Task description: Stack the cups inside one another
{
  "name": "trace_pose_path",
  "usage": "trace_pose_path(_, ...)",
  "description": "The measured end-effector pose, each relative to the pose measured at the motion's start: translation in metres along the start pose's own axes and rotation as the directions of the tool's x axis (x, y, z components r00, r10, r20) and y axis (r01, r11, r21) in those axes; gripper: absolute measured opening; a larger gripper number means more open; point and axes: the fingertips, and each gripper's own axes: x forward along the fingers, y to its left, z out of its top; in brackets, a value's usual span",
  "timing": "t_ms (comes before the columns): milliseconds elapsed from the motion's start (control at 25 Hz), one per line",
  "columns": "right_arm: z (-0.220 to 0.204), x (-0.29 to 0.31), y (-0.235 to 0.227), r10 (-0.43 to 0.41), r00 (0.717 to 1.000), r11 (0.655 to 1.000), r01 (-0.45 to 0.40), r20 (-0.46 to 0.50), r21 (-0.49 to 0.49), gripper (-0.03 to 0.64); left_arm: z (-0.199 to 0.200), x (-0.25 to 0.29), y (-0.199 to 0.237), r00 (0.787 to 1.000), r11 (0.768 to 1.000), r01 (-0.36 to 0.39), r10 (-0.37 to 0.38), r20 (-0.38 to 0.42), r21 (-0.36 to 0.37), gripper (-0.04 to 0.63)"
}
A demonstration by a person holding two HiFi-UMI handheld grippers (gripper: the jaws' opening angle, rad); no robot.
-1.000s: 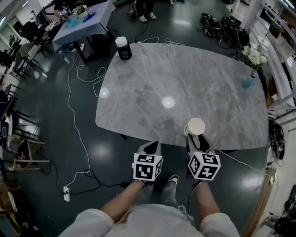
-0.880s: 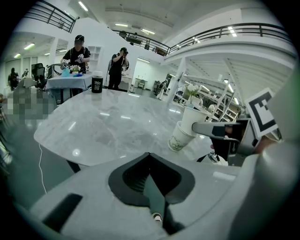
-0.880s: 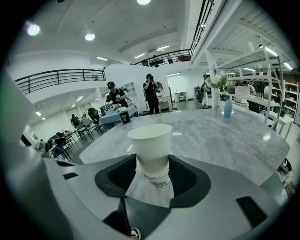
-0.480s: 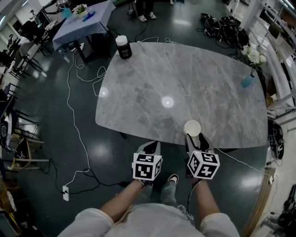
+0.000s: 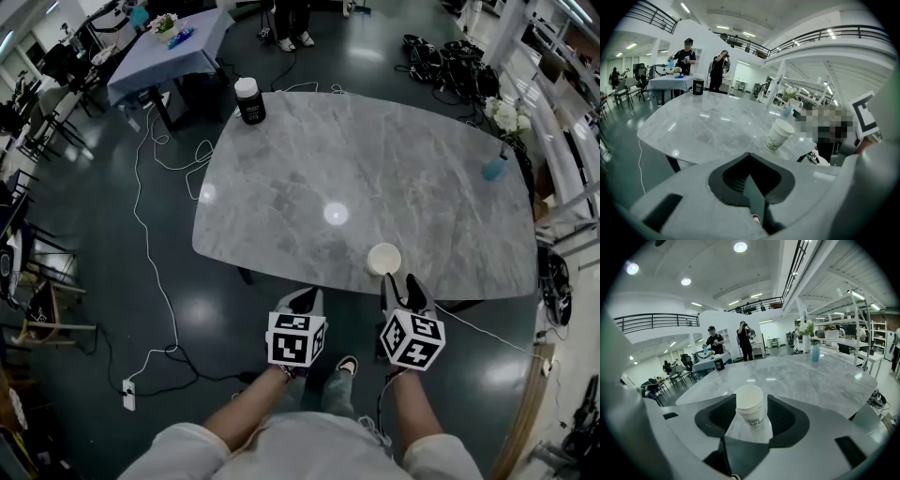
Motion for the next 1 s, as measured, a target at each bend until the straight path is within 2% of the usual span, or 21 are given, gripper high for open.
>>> trace_pose_path(200, 0.007, -0.017, -0.009, -0.007, 0.999, 1.0, 0.006, 0.032, 0.021, 0.201, 0.003, -0.005, -0.006, 1.0, 1.0, 0.003, -0.003, 0.018, -0.003, -0.006)
trace_pose_path(320, 0.012, -0.026, -0.019, -0.034, 0.998, 0.999, 0.033, 0.05, 0.023, 0.13, 0.008, -0.007, -0.013, 0.999, 1.0, 0.01, -0.01, 0.035, -0.001, -0.006)
trace_pose_path(680, 0.035, -0.065, -0.045, -0.071, 0.991, 0.997, 0.067, 0.115, 0.041, 0.039, 0.043, -0.021, -0.041, 0.991, 0.999, 0.026, -0.029, 0.127, 0.022, -0.006)
trace_pose_path(1000, 0.058, -0.089, -0.059, -0.056, 0.984, 0.998, 0.056, 0.172, 0.008, 0.02, 0.068, -0.035, -0.058, 0.98, 0.998, 0.014, -0.025, 0.197, 0.054, -0.006)
